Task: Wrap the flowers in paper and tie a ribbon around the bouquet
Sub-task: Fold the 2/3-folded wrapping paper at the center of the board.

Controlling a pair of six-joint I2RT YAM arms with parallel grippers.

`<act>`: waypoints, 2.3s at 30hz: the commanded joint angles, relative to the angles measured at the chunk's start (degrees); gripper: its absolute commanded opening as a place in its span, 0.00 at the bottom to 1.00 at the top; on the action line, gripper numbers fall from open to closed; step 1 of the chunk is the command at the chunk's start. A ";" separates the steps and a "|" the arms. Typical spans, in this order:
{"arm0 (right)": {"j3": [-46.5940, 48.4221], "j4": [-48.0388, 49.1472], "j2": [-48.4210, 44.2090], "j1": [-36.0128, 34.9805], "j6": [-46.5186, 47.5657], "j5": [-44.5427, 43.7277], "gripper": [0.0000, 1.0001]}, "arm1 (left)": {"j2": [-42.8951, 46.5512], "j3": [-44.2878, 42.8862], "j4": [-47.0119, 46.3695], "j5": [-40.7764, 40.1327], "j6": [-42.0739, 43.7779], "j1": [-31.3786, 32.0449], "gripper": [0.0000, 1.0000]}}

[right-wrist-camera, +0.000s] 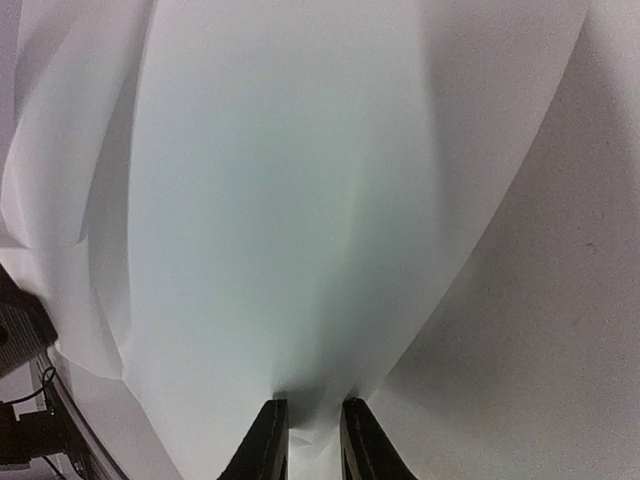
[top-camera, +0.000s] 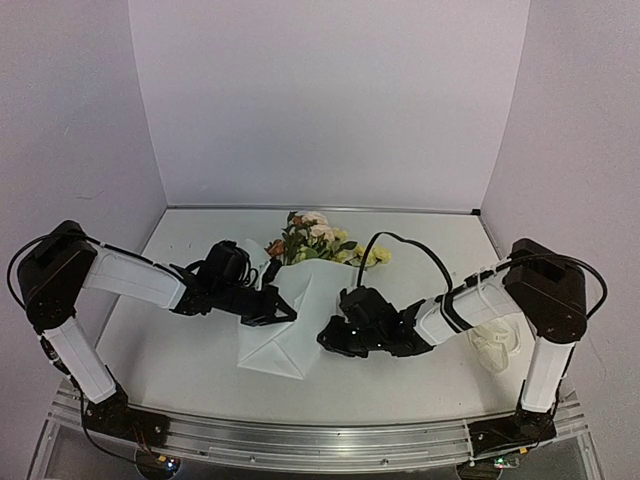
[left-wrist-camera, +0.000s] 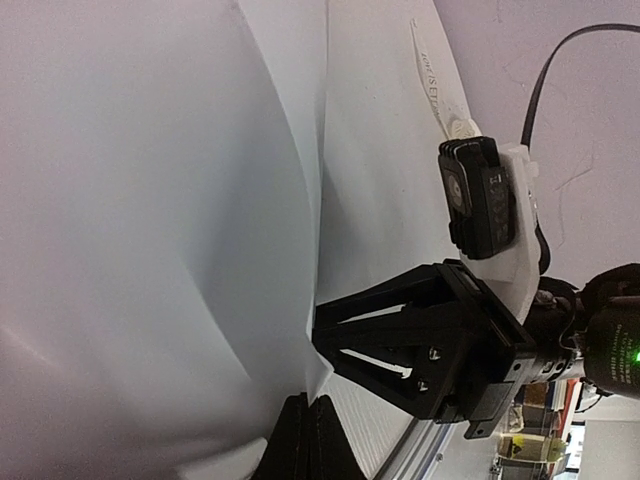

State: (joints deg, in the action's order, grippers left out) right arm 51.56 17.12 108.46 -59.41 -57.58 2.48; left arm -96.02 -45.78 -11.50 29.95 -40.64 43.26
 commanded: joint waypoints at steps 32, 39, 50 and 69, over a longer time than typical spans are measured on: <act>0.88 0.13 -5.80 3.33 -4.31 3.50 0.46 | -6.69 -1.69 -6.92 -4.73 -10.45 4.64 0.00; 6.04 0.14 -0.50 5.54 -6.56 5.70 0.62 | -6.90 -2.00 -6.93 -3.62 -9.55 5.00 0.00; 11.61 0.89 6.16 7.68 -9.51 9.06 0.66 | -7.86 -2.82 -5.91 -1.53 -7.51 5.68 0.00; 13.78 -5.98 7.34 8.17 -5.97 9.98 0.01 | -7.54 -2.57 -7.92 -0.55 -7.09 5.78 0.11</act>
State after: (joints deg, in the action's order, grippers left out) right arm 63.07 14.22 114.79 -51.42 -65.41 12.93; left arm -104.44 -47.24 -17.06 29.02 -48.73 48.82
